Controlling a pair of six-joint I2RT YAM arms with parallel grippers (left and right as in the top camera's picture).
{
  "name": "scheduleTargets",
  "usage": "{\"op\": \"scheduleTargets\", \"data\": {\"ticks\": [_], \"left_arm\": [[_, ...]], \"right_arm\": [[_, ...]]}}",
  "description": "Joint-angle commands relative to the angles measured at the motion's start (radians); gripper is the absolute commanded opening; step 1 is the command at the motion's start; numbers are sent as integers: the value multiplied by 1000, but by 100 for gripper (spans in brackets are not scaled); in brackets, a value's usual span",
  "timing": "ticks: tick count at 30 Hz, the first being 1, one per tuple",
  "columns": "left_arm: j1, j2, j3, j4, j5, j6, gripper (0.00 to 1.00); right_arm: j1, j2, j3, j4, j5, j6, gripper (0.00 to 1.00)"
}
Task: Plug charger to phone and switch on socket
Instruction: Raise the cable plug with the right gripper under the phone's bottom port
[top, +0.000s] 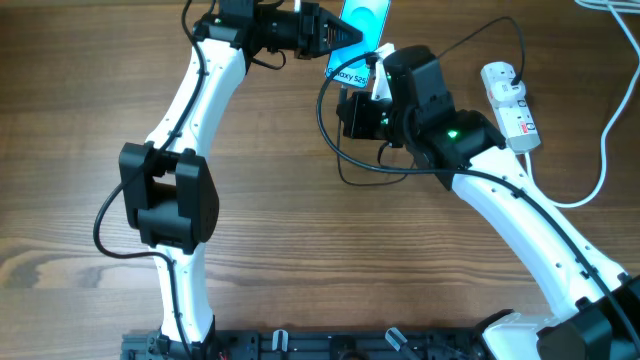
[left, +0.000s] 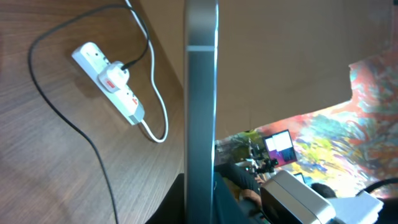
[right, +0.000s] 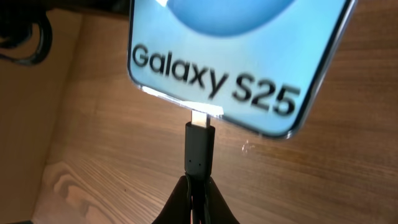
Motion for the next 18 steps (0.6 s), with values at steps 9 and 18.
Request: {"op": "scheduleTargets", "data": {"ticks": [9,18], "left_arm": [[1,-54,8,-5,-17,27,4],[1,-54,8,-8,-13,27,4]], "right_arm": [[-3,10,5,11,-42,5,4],[-3,10,5,2,13,-10,4]]}}
